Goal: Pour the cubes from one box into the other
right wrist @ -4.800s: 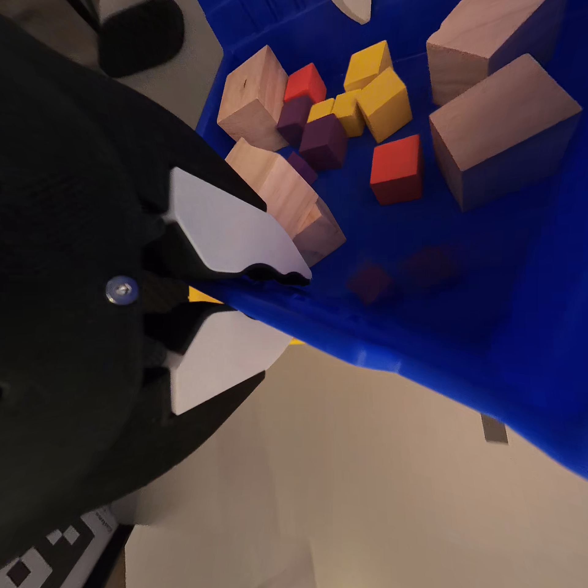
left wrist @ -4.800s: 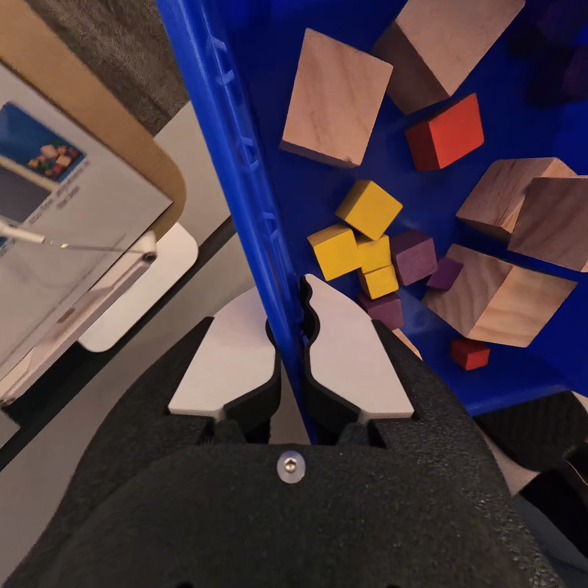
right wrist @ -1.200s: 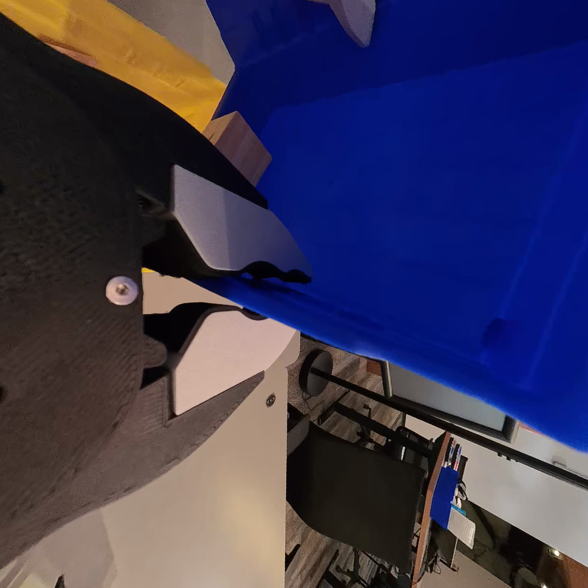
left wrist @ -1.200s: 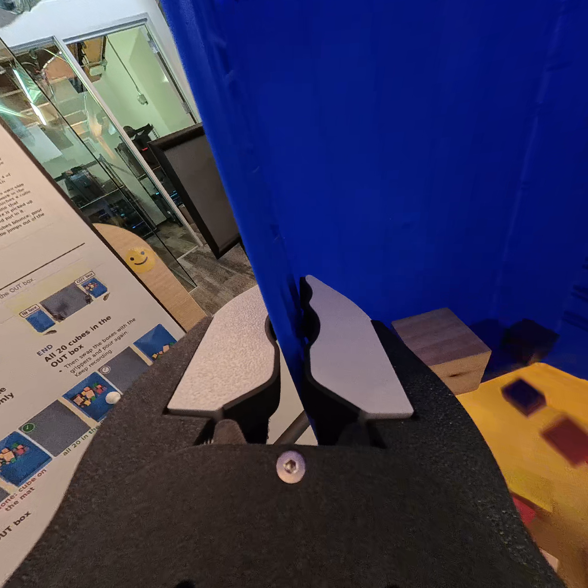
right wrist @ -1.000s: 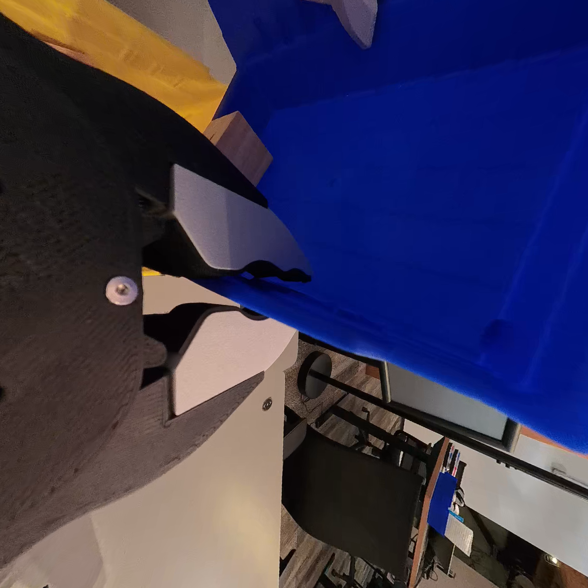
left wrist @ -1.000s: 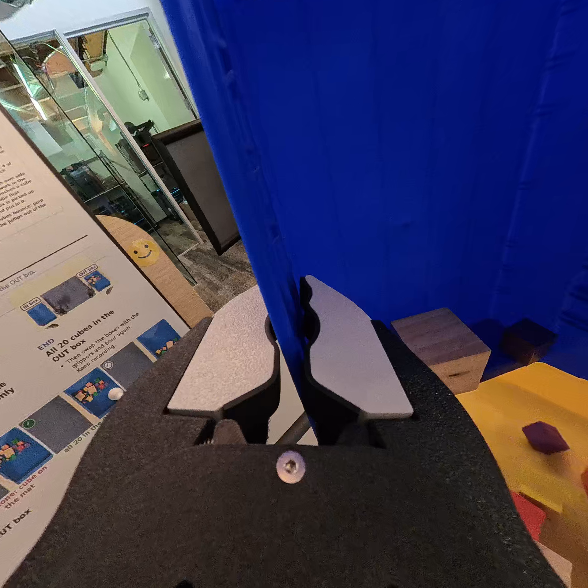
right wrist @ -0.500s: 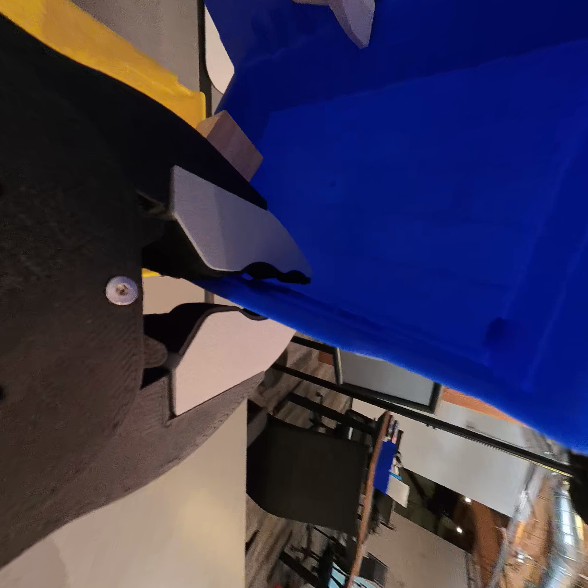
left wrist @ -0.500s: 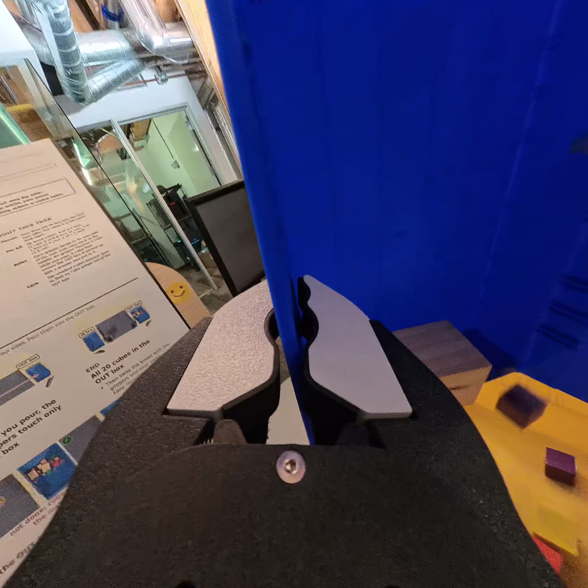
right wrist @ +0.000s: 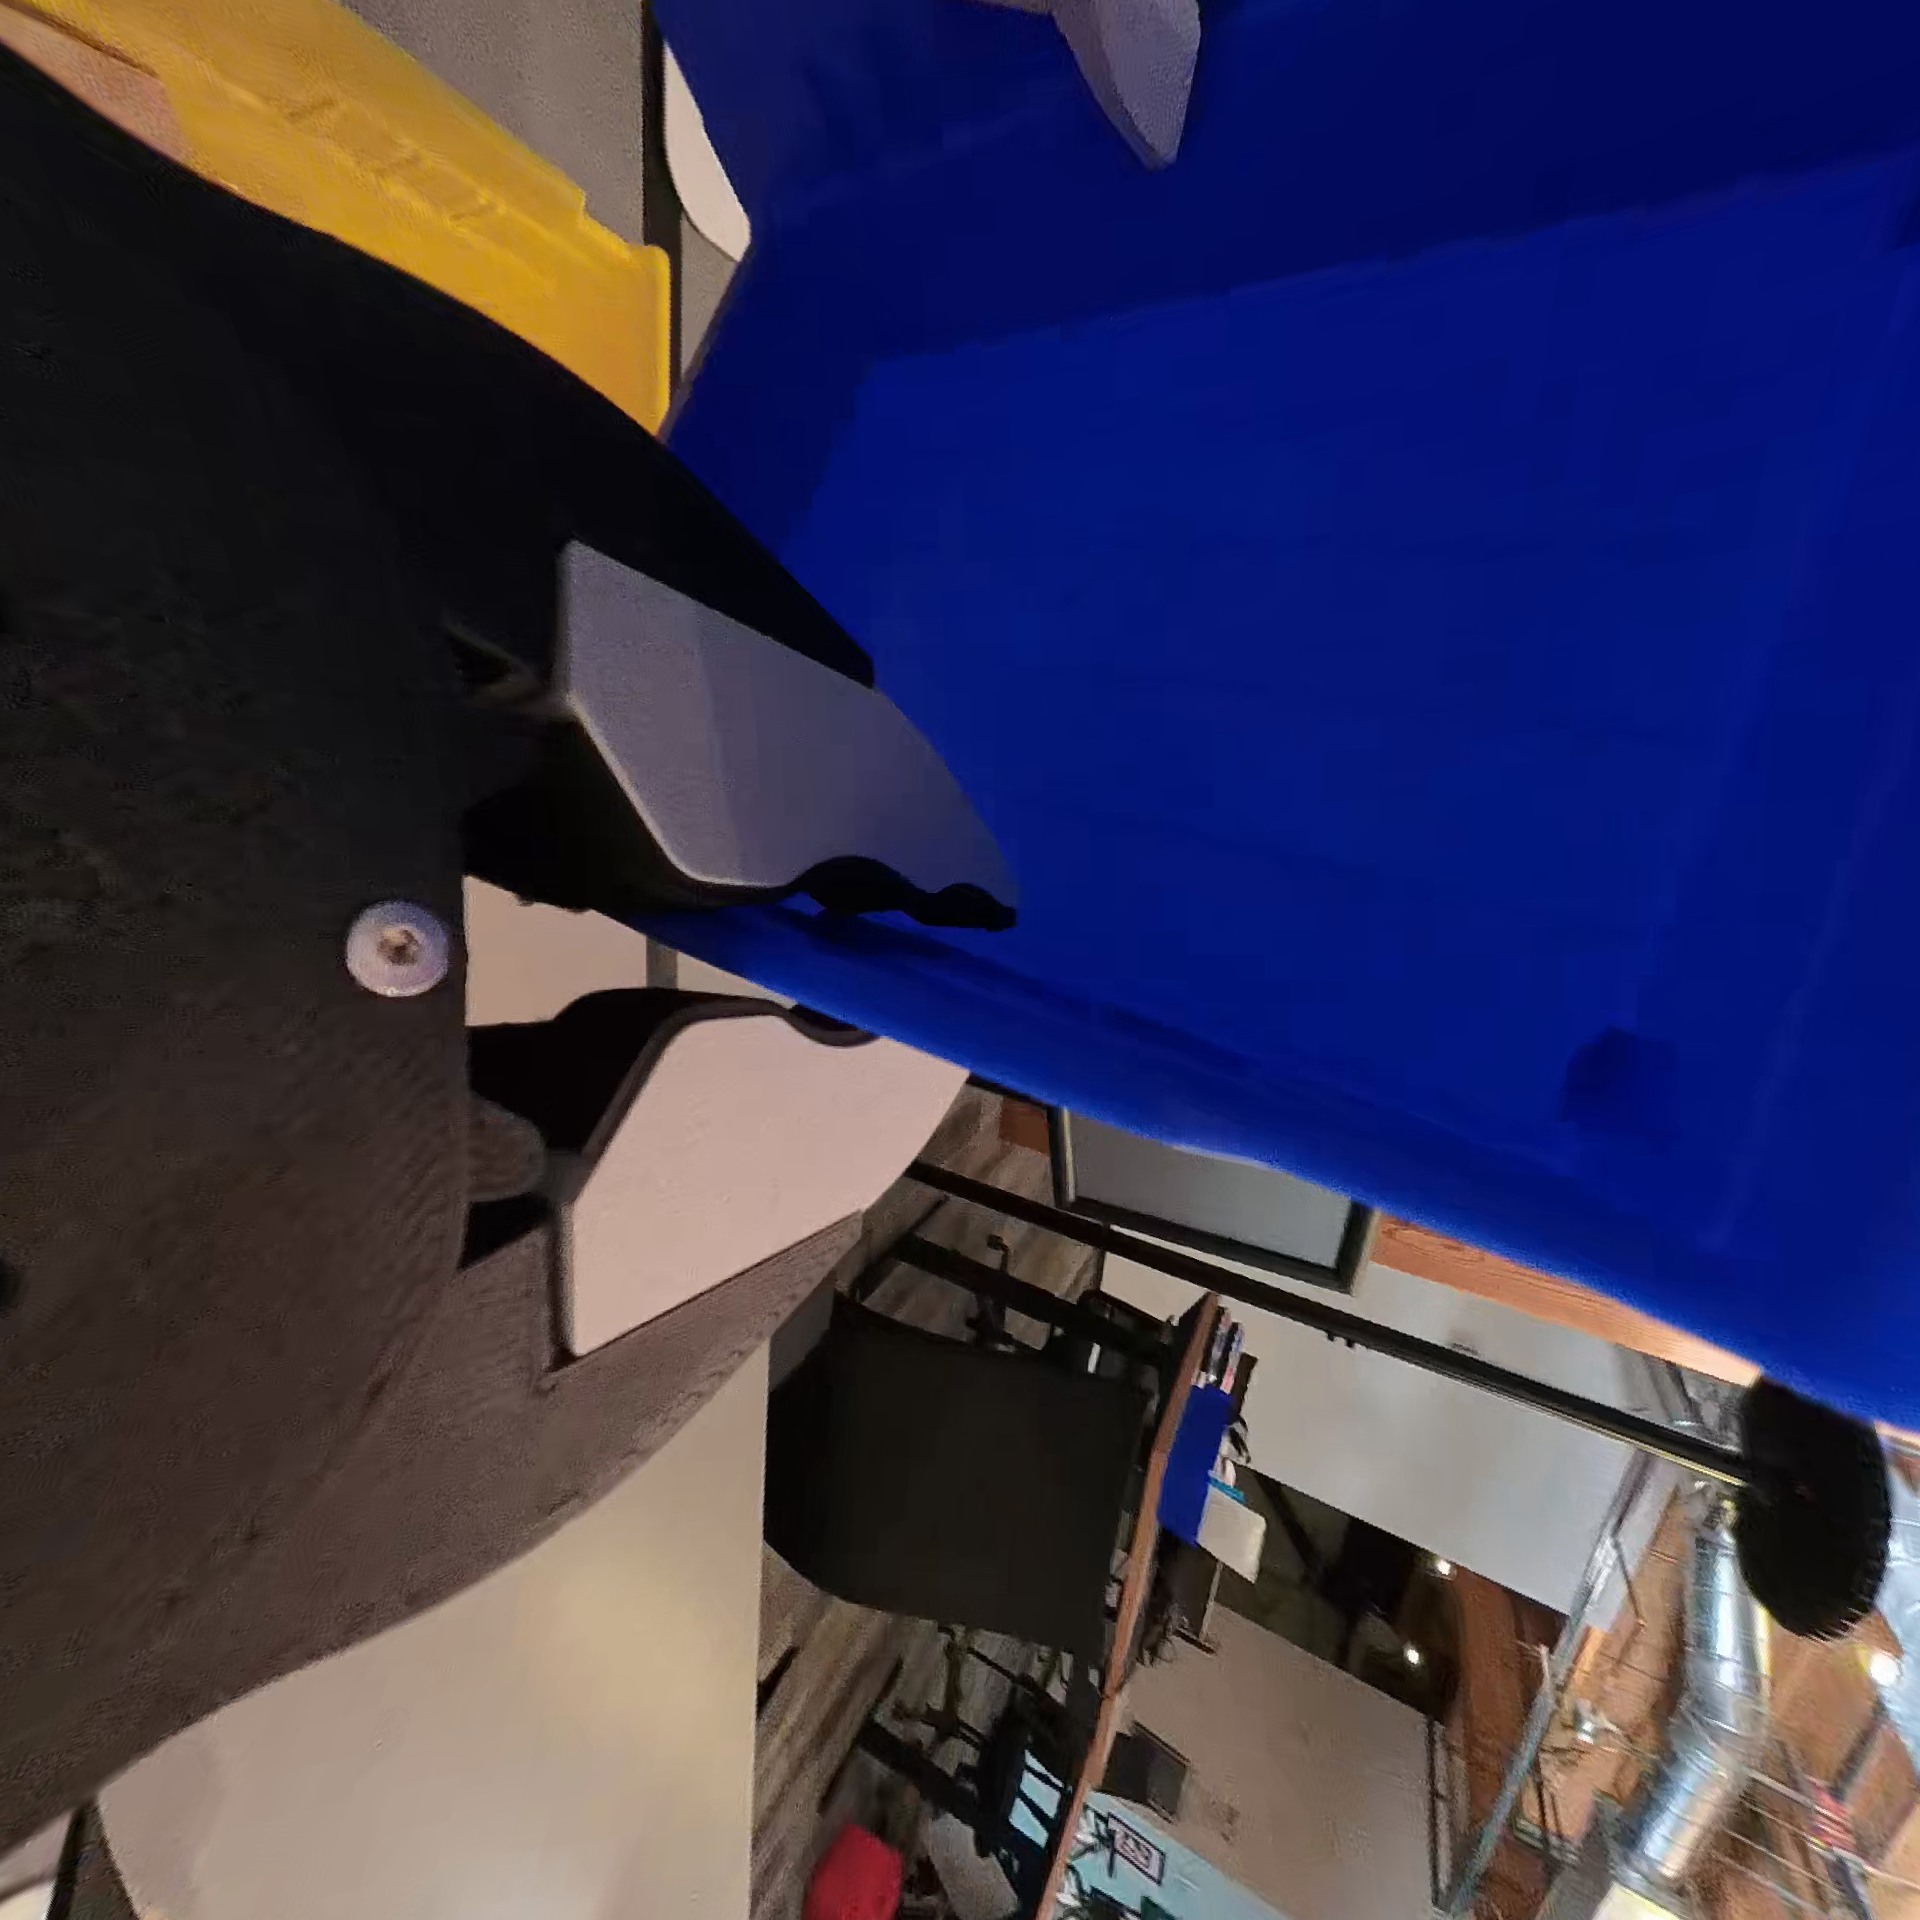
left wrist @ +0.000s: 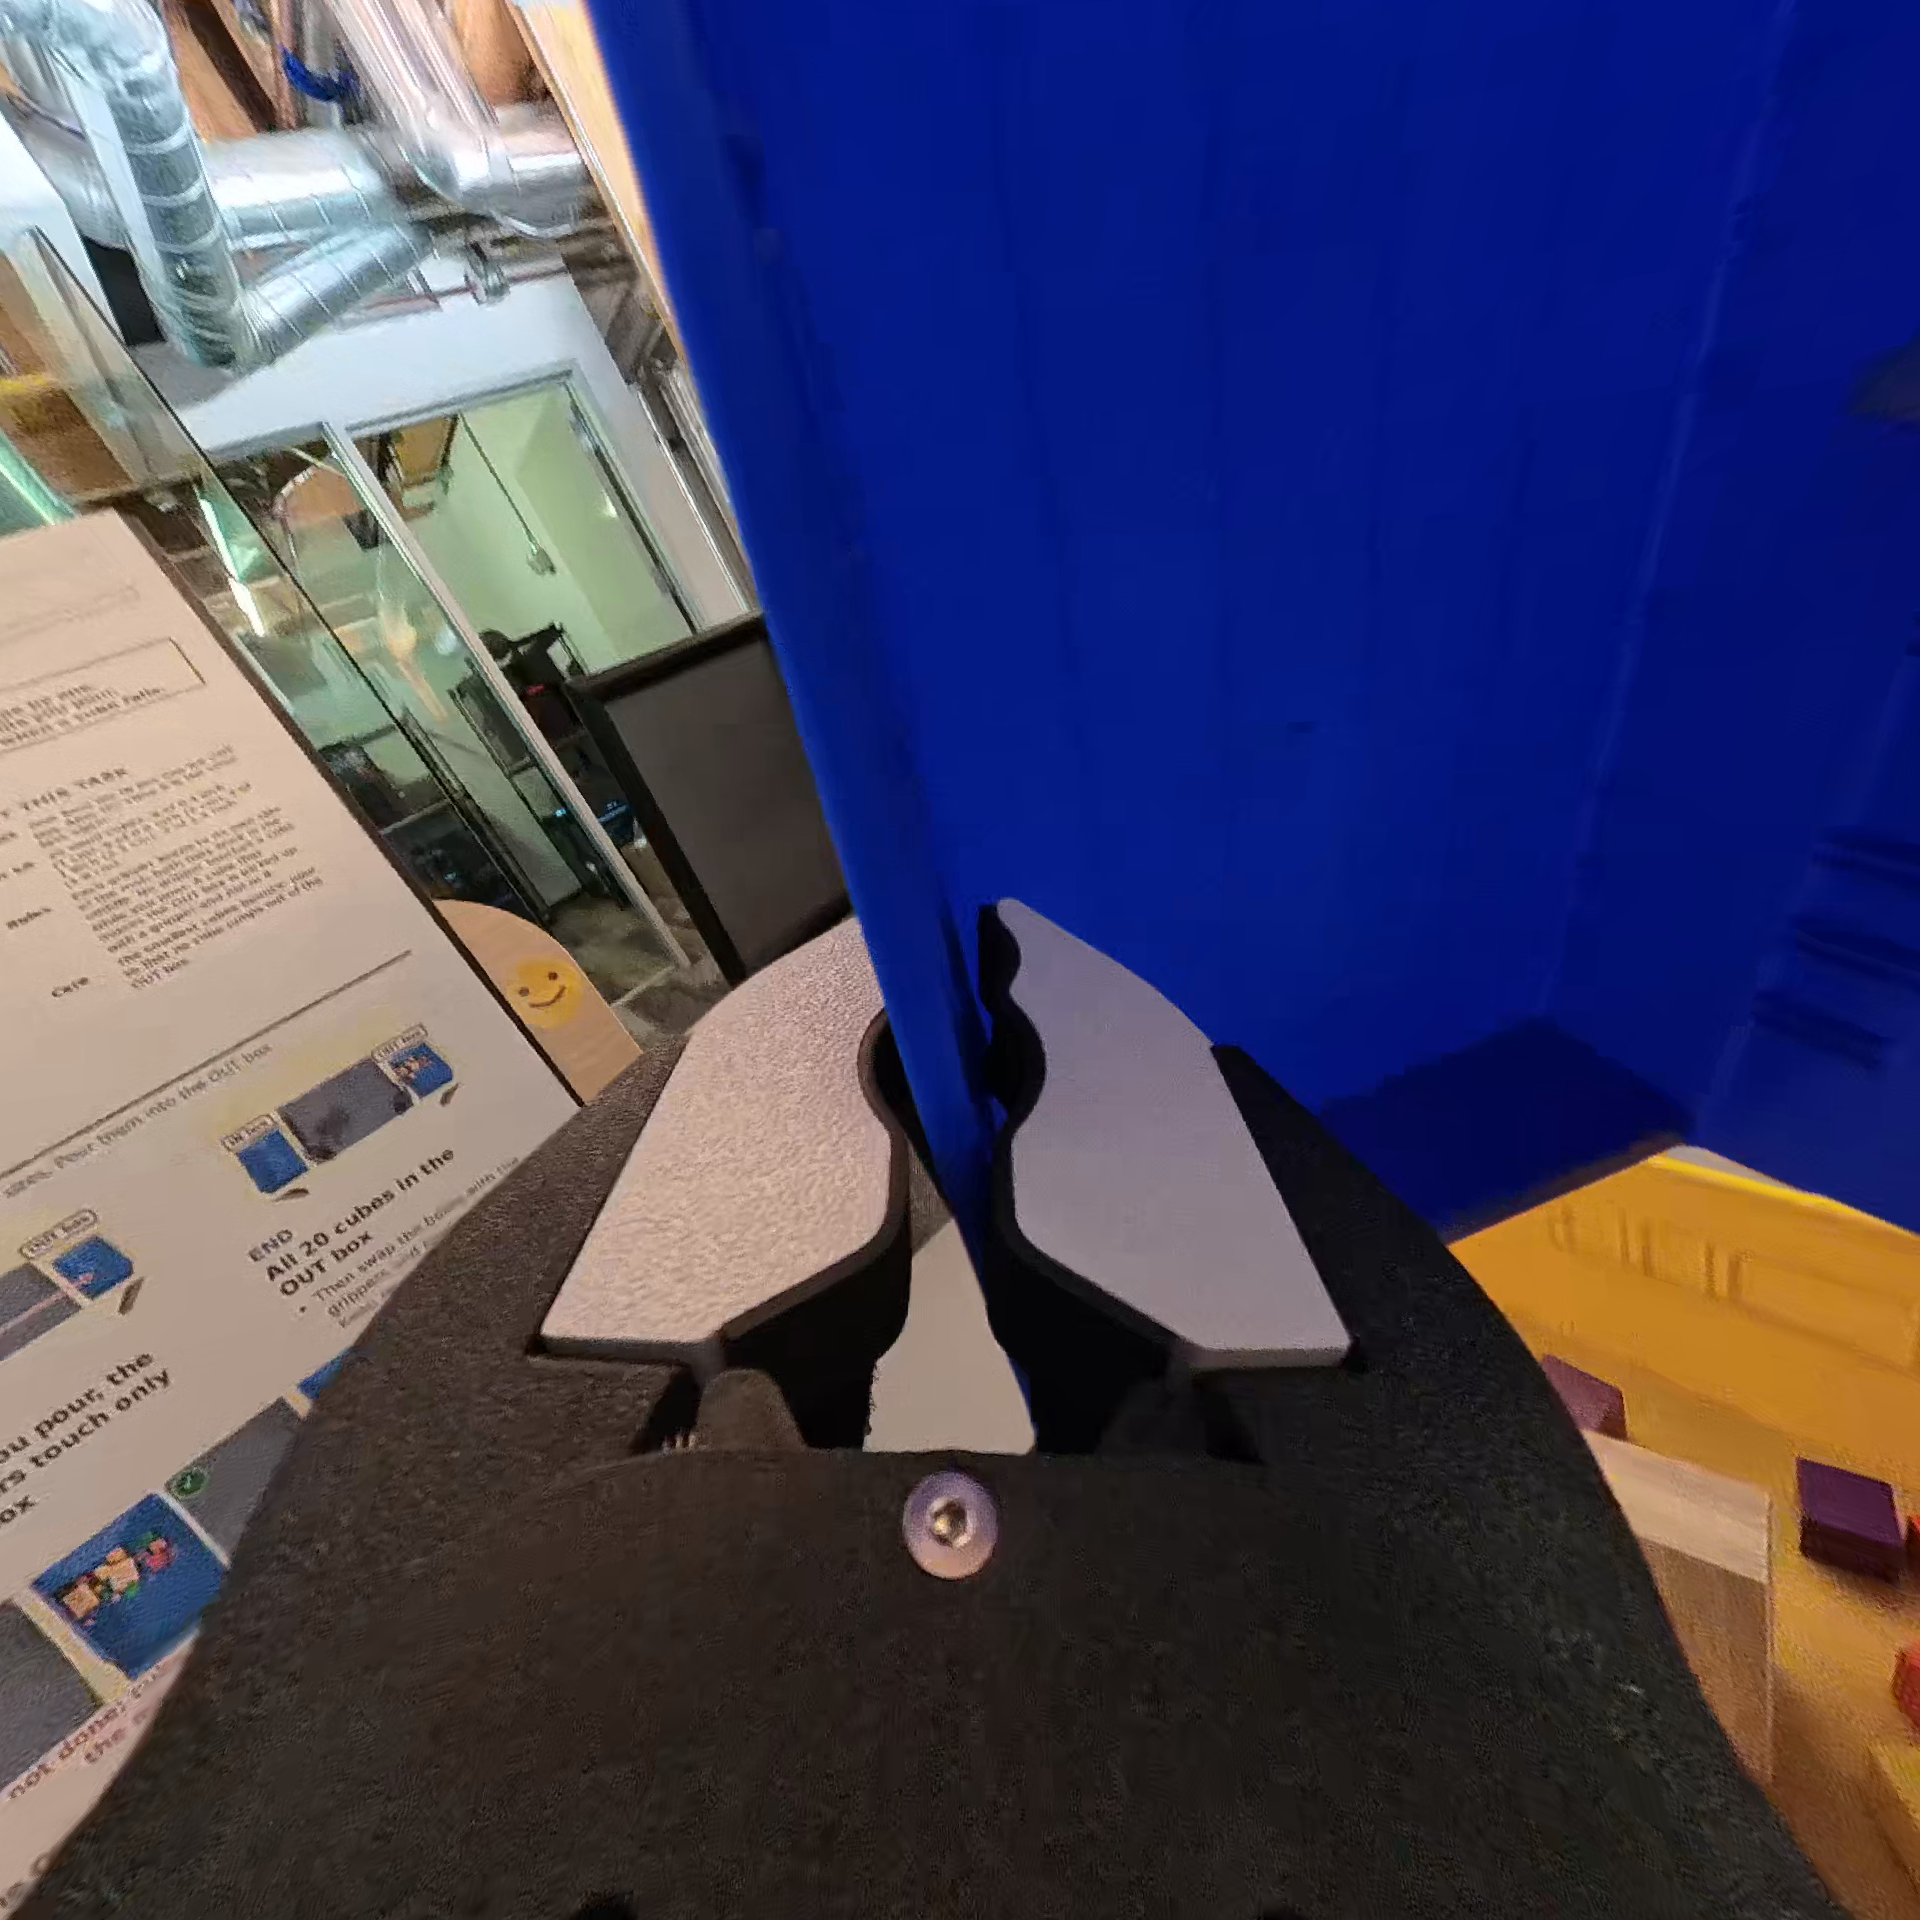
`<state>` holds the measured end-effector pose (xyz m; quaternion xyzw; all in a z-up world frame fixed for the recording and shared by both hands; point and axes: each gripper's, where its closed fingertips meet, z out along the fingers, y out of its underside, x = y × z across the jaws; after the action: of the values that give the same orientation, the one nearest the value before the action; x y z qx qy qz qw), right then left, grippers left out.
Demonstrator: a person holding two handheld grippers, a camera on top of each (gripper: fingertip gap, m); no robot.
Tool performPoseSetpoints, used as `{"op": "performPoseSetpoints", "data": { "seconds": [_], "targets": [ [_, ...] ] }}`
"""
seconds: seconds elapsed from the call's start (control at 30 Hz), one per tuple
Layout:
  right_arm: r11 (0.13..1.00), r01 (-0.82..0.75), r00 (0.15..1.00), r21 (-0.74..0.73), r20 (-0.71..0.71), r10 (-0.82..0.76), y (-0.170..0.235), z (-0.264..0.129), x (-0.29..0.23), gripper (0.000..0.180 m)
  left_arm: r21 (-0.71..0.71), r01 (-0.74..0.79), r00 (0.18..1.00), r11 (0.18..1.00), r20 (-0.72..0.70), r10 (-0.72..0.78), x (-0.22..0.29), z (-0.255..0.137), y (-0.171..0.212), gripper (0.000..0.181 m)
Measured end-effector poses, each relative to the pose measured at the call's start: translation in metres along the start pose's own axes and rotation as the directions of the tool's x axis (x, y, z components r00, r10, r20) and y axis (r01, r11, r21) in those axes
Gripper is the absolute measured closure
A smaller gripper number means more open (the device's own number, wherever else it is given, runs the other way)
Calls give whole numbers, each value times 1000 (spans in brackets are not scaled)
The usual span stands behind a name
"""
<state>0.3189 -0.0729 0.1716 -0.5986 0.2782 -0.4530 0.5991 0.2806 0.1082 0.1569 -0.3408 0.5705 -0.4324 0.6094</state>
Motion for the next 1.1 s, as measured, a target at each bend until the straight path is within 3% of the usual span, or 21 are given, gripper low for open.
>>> {"op": "performPoseSetpoints", "data": {
  "seconds": [0.13,0.43,0.57,0.63,0.73,0.8,0.9,1.0,1.1],
  "targets": [
    [999,-16,1000,-38,17,16,-13,1,6,171,-22,39,999,999,2,-39,-1,-5,-15,170],
    [988,-28,998,-149,45,35,-41,15,22,172,-80,321,947,944,8,-322,-2,-1,-42,170],
    [965,-15,997,-260,72,35,-60,32,44,175,-158,474,856,866,-149,-496,34,4,-45,150],
    [930,-23,993,-366,103,66,-66,48,66,175,-243,531,751,812,-309,-584,68,4,-54,135],
    [821,-6,990,-571,113,87,-56,60,102,173,-378,500,640,780,-445,-626,107,-10,-57,128],
    [719,21,996,-694,81,49,-38,56,130,173,-357,427,716,831,-428,-552,102,-22,-45,129],
    [550,12,997,-835,50,54,6,38,163,173,-391,300,846,870,-312,-432,81,-37,8,126],
    [395,-23,995,-918,18,102,58,20,184,173,-561,209,857,801,-289,-426,84,-52,73,120],
    [263,-51,985,-963,-5,175,111,3,188,173,-625,201,846,754,-278,-455,95,-62,107,121]
  ]
}}
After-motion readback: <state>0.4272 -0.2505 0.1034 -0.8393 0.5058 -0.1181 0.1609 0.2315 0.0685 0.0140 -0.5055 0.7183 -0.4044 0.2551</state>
